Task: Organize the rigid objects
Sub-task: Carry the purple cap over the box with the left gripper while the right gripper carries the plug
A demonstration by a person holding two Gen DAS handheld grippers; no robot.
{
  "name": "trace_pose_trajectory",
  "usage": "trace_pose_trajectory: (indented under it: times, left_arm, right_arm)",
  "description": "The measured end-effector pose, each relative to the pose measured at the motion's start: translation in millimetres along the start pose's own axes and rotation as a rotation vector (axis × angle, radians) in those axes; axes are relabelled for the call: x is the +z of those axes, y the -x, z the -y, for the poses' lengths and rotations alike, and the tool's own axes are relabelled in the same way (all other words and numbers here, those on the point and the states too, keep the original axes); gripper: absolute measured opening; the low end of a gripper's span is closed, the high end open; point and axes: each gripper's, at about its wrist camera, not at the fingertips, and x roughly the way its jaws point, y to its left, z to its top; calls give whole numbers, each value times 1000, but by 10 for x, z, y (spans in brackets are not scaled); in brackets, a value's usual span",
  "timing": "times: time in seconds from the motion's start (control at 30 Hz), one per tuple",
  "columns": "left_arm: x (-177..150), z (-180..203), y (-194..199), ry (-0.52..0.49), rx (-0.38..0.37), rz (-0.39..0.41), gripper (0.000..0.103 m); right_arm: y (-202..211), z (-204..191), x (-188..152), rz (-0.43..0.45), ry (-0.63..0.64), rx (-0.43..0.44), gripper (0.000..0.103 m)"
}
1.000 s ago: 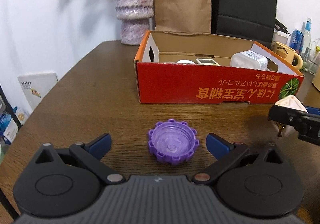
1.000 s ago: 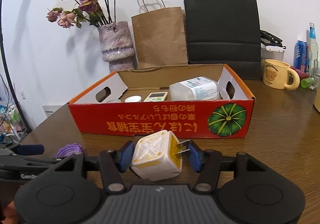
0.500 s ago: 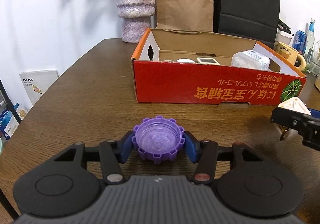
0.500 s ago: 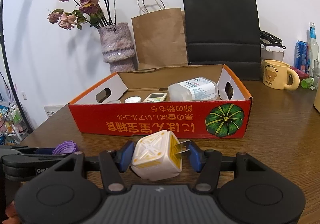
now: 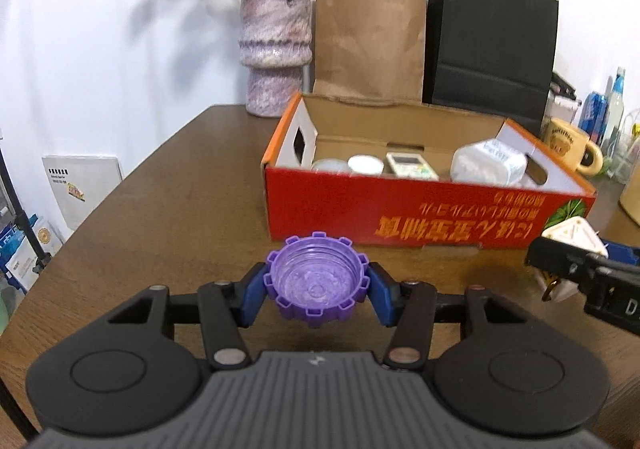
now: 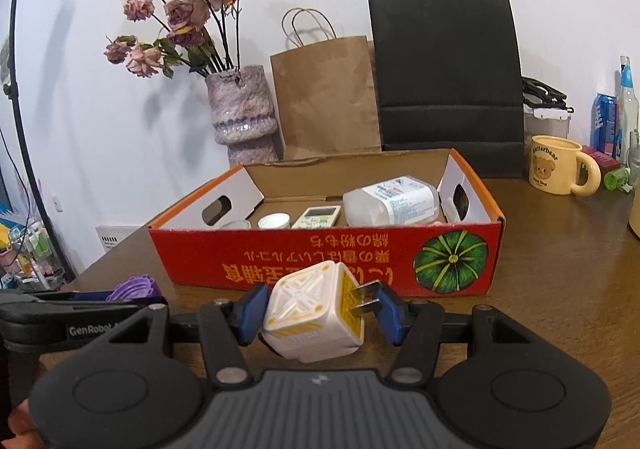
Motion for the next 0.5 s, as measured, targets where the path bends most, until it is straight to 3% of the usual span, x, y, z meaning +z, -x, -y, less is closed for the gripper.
trace_pose_trajectory:
  times: [0.5]
  left_arm:
    - [492, 271, 38, 28, -22, 101, 54]
  right_arm:
    - [-39, 117, 365, 86, 13, 4, 57]
